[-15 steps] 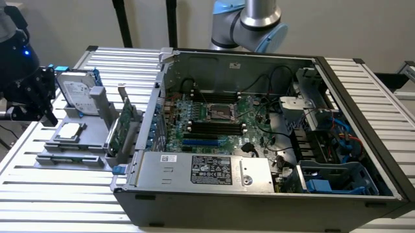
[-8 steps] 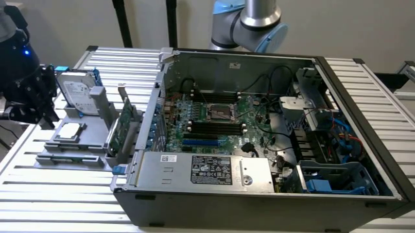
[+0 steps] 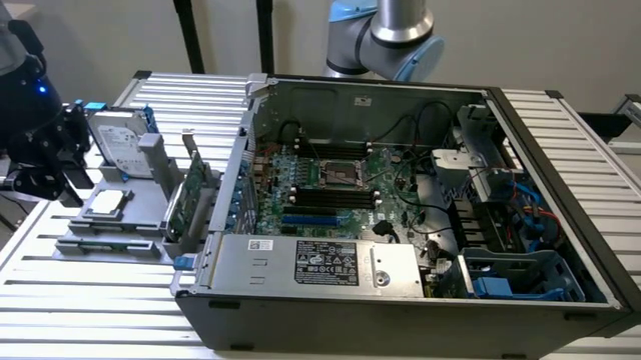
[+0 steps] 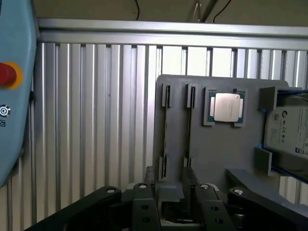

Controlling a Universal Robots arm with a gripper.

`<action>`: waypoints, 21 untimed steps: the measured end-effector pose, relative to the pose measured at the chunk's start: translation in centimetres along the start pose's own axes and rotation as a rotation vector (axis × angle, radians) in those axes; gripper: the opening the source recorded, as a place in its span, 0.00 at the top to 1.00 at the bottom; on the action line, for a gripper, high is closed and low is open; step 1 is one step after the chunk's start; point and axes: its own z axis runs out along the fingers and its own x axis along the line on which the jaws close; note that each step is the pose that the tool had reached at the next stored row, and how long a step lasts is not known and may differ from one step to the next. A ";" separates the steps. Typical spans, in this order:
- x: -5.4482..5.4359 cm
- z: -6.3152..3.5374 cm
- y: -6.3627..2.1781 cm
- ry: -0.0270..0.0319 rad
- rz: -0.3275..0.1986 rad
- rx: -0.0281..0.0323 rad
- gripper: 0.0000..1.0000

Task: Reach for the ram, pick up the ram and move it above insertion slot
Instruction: 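Pick up the ram and move it above insertion slot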

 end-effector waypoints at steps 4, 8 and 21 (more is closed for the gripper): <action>0.0 0.75 0.53 -0.0002 0.000 0.0004 0.64; 0.0 1.49 0.89 -0.0001 0.000 0.0003 0.64; -0.1 3.85 0.86 -0.0001 0.000 0.0002 0.64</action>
